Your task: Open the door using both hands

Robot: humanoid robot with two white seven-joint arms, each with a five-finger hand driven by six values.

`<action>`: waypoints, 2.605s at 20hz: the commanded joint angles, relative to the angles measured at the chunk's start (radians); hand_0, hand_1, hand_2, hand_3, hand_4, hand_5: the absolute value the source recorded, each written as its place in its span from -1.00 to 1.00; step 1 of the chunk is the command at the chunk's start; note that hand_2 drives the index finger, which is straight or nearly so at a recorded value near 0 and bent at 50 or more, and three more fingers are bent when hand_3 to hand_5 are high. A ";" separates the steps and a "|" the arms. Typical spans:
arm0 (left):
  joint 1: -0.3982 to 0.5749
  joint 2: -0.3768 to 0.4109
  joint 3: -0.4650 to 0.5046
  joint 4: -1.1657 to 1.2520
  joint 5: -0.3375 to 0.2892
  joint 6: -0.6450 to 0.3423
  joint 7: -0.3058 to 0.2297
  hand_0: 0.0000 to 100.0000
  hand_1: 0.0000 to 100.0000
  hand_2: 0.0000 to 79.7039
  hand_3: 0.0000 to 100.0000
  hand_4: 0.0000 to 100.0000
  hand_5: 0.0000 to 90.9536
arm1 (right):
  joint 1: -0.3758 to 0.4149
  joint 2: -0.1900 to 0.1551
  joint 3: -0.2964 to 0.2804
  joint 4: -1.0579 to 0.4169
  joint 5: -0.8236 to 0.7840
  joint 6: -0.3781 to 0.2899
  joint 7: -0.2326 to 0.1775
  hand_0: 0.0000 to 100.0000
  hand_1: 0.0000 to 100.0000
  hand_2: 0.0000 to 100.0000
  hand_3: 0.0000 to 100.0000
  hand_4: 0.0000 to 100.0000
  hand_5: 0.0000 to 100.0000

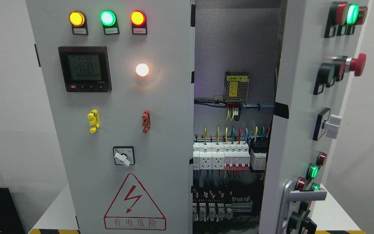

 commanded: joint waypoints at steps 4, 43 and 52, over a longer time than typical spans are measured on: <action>0.252 0.338 0.151 -0.617 0.454 -0.040 -0.091 -1.00 -1.00 -1.00 -1.00 -1.00 -1.00 | 0.001 0.000 0.000 0.000 0.001 0.001 0.001 -0.23 -1.00 -1.00 -1.00 -1.00 -1.00; 0.270 1.187 0.444 -1.088 1.349 -0.032 -0.506 -1.00 -1.00 -1.00 -1.00 -1.00 -1.00 | -0.001 0.000 0.000 0.000 0.001 0.001 0.002 -0.23 -1.00 -1.00 -1.00 -1.00 -1.00; -0.082 1.292 0.203 -1.194 1.383 0.144 -0.504 -1.00 -1.00 -1.00 -1.00 -1.00 -1.00 | 0.001 0.000 0.000 0.000 0.001 0.001 0.002 -0.23 -1.00 -1.00 -1.00 -1.00 -1.00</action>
